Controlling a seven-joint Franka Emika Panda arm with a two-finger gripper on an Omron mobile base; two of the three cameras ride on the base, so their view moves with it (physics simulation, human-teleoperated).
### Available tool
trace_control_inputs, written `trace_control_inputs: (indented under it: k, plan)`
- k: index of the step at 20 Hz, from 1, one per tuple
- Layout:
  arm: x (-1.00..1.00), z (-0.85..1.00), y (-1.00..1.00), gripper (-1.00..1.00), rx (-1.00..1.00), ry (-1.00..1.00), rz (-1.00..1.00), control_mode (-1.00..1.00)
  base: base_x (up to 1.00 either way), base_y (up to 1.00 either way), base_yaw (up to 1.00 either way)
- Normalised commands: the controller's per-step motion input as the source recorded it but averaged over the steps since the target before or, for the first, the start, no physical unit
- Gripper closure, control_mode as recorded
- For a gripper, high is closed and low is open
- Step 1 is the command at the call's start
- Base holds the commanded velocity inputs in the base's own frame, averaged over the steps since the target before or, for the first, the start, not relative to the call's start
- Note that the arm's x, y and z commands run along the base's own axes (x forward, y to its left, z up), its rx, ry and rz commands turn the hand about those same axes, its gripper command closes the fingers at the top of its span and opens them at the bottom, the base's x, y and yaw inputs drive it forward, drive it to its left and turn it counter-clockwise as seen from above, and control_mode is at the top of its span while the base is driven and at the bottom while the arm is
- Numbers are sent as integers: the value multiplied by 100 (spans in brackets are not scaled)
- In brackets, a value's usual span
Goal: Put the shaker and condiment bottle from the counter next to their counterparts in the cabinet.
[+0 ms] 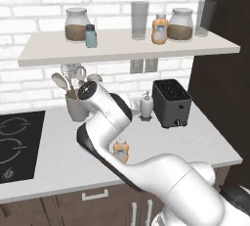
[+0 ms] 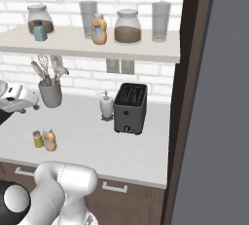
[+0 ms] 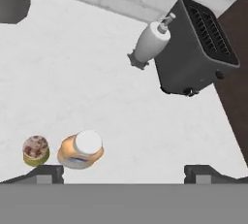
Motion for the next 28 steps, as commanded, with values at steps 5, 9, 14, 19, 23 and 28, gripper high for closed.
trace_control_inputs:
  k: [5, 9, 14, 19, 23, 28]
  plan:
    - [0, -94, 40, -100, -1, -30, -39, -100, 0, 0, 0]
    - [-10, -94, 58, -100, -1, -60, -20, -100, 0, 0, 0]
    - [-5, -63, 37, -100, -1, -33, -11, -100, 0, 0, 0]
    - [23, -36, -5, -100, 7, -10, 0, -100, 0, 0, 0]
    - [8, -16, 8, -100, -3, -3, 0, -100, 0, 0, 0]
    - [26, -12, 6, -100, -4, -7, -5, -100, 0, 0, 0]
